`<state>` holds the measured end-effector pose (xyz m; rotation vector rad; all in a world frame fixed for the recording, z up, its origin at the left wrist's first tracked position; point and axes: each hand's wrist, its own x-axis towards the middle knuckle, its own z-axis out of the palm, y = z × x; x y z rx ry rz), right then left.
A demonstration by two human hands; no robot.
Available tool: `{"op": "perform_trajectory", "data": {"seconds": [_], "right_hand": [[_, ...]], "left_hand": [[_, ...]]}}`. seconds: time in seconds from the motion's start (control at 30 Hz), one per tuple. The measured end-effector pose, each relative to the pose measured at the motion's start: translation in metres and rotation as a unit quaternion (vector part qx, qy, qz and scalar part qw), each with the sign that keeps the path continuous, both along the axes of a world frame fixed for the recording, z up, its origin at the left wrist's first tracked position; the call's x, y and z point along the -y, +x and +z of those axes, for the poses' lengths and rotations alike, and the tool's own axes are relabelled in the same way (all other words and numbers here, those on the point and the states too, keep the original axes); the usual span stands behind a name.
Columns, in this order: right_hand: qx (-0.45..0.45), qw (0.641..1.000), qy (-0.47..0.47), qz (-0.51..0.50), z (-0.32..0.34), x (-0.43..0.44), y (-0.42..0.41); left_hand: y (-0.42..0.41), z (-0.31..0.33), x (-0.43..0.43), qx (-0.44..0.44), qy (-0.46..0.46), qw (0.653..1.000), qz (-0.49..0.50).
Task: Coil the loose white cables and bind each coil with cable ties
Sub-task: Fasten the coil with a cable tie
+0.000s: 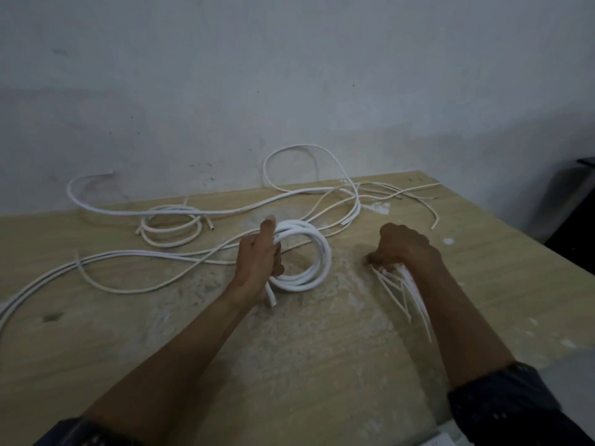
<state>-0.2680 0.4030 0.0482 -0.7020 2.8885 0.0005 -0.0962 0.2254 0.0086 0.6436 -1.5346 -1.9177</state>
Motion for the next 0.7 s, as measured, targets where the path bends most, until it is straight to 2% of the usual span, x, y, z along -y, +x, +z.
{"op": "perform_trajectory", "data": {"seconds": [0.13,0.17,0.23,0.27,0.3,0.37,0.4,0.43,0.47,0.5,0.6,0.7], "right_hand": [[0.027,0.999,-0.018,0.005,-0.005,0.001,-0.008],[0.041,0.998,-0.047,0.014,-0.005,0.002,-0.011],[0.07,0.979,-0.185,0.051,0.005,0.003,-0.008],[0.09,0.951,-0.284,0.085,0.015,0.004,-0.001],[0.123,0.904,-0.391,0.12,0.028,0.005,0.011],[0.216,0.772,-0.567,0.19,0.055,0.01,0.042],[0.254,0.711,-0.614,0.227,0.064,0.014,0.055],[0.273,0.67,-0.639,0.261,0.069,0.02,0.067],[0.28,0.647,-0.649,0.287,0.069,0.028,0.076],[0.281,0.639,-0.65,0.301,0.065,0.037,0.084],[0.28,0.648,-0.635,0.313,0.035,0.063,0.1],[0.293,0.637,-0.637,0.321,0.013,0.074,0.108]], "left_hand": [[0.002,-0.001,0.0,0.008,0.013,1.0,-0.011],[0.002,-0.001,0.001,0.011,0.014,1.0,-0.013],[0.003,0.002,0.004,0.016,0.024,0.999,-0.014],[0.003,0.004,0.006,0.019,0.037,0.999,-0.012],[0.003,0.006,0.008,0.02,0.052,0.998,-0.008],[0.004,0.011,0.013,0.016,0.085,0.996,0.005],[0.005,0.014,0.016,0.011,0.101,0.995,0.014],[0.006,0.016,0.02,0.007,0.117,0.993,0.023],[0.007,0.018,0.024,0.002,0.131,0.991,0.032],[0.008,0.02,0.029,-0.004,0.145,0.989,0.039],[0.011,0.023,0.045,-0.019,0.181,0.982,0.045],[0.015,0.024,0.053,-0.019,0.188,0.981,0.046]]}}
